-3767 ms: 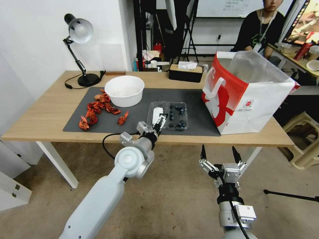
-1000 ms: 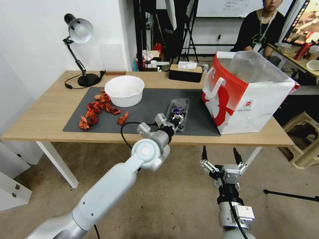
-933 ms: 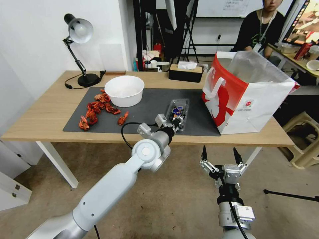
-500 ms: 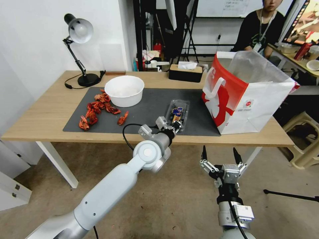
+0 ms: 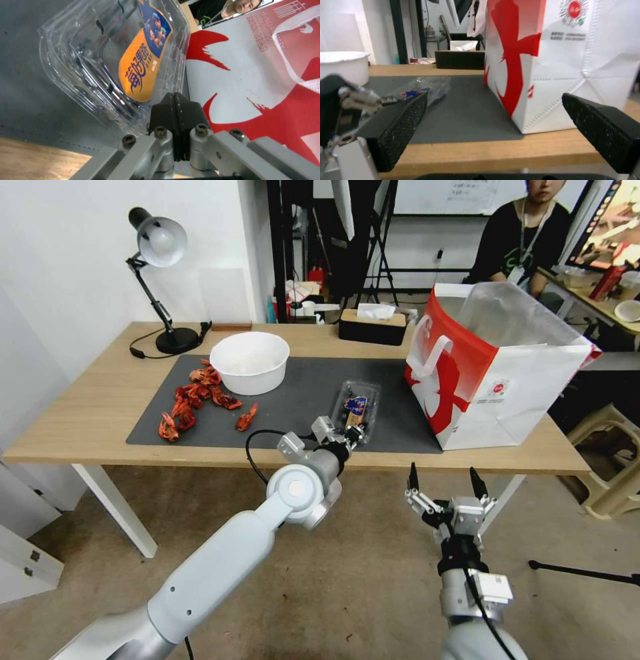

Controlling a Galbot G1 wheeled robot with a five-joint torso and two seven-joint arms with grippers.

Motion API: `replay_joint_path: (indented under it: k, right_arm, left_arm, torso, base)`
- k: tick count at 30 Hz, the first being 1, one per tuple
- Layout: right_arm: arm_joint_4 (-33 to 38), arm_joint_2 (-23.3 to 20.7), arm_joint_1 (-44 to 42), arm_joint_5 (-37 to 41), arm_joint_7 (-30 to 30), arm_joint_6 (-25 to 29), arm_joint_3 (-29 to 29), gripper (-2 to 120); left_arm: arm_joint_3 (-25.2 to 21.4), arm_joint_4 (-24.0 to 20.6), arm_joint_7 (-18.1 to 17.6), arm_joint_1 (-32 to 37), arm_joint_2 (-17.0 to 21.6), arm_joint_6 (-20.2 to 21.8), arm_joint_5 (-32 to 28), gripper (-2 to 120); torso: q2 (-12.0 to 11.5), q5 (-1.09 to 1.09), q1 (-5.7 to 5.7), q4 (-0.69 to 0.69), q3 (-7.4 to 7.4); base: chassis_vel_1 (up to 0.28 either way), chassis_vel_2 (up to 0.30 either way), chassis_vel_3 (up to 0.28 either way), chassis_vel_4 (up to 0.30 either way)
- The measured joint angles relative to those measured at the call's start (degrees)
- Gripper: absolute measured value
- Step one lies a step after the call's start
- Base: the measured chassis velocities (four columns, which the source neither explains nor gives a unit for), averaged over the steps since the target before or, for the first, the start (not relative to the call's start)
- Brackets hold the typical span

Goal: Close the takeout container lid, then place the container into the takeout bag.

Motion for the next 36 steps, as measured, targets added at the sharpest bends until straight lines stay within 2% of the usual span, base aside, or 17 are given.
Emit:
replay_joint_path:
  k: [3,4,6,7,8,11,26,28,36]
  right_arm:
    - [0.48,-2.56,3.55,9.96,0.23,-4.06,0.86,100]
    - [0.48,-2.56,3.55,9.96,0.23,-4.06,0.86,100]
    - [0.65,-4.72,6.23,18.87,0.36,-6.79,1.42,100]
    - [0.55,-5.46,7.32,22.25,0.38,-7.63,1.56,100]
    - [0.55,-5.46,7.32,22.25,0.38,-7.63,1.56,100]
    - [-0.22,-7.16,10.86,31.72,0.66,-9.80,1.59,100]
    - [-4.61,-8.22,21.65,48.31,3.04,-13.56,-0.20,100]
    - [-6.73,-8.34,25.10,51.87,3.56,-13.88,-0.81,100]
    - [-11.98,-7.83,32.52,57.26,5.16,-14.81,-2.84,100]
  left_arm:
    - [1.41,0.90,0.00,-0.94,-0.28,-0.01,0.24,0]
    - [1.41,0.90,0.00,-0.94,-0.28,-0.01,0.24,0]
    - [2.12,1.27,0.01,-1.38,-0.48,-0.04,0.53,0]
    - [2.27,1.33,0.02,-1.47,-0.52,-0.08,0.74,0]
    - [2.27,1.33,0.02,-1.47,-0.52,-0.08,0.74,0]
    - [2.49,1.39,0.11,-1.65,-0.51,-0.25,1.32,0]
    - [2.58,1.08,0.22,-1.75,0.23,-0.66,2.39,0]
    - [2.58,0.97,0.26,-1.75,0.47,-0.71,2.55,0]
    - [2.58,0.71,0.29,-1.59,0.78,-0.83,2.89,0]
  torso:
    - [-0.01,0.00,0.00,-0.01,0.00]
    - [-0.01,0.00,0.00,-0.01,0.00]
    - [-0.01,0.00,0.01,-0.02,0.00]
    - [-0.01,0.00,0.01,0.00,0.00]
    - [-0.01,0.00,0.01,0.00,0.00]
    - [-0.01,0.00,0.02,0.00,0.00]
    - [-0.01,0.00,0.01,0.00,0.00]
    - [-0.01,0.00,0.01,0.00,0.00]
    - [-0.01,-0.01,0.01,0.00,0.00]
  base:
    - [0.000,0.000,0.000,0.000]
    - [0.000,0.000,0.000,0.000]
    - [0.000,0.000,0.000,0.000]
    - [0.000,0.000,0.000,0.000]
    - [0.000,0.000,0.000,0.000]
    - [0.000,0.000,0.000,0.000]
    - [0.000,0.000,0.000,0.000]
    - [0.000,0.000,0.000,0.000]
    - [0.000,0.000,0.000,0.000]
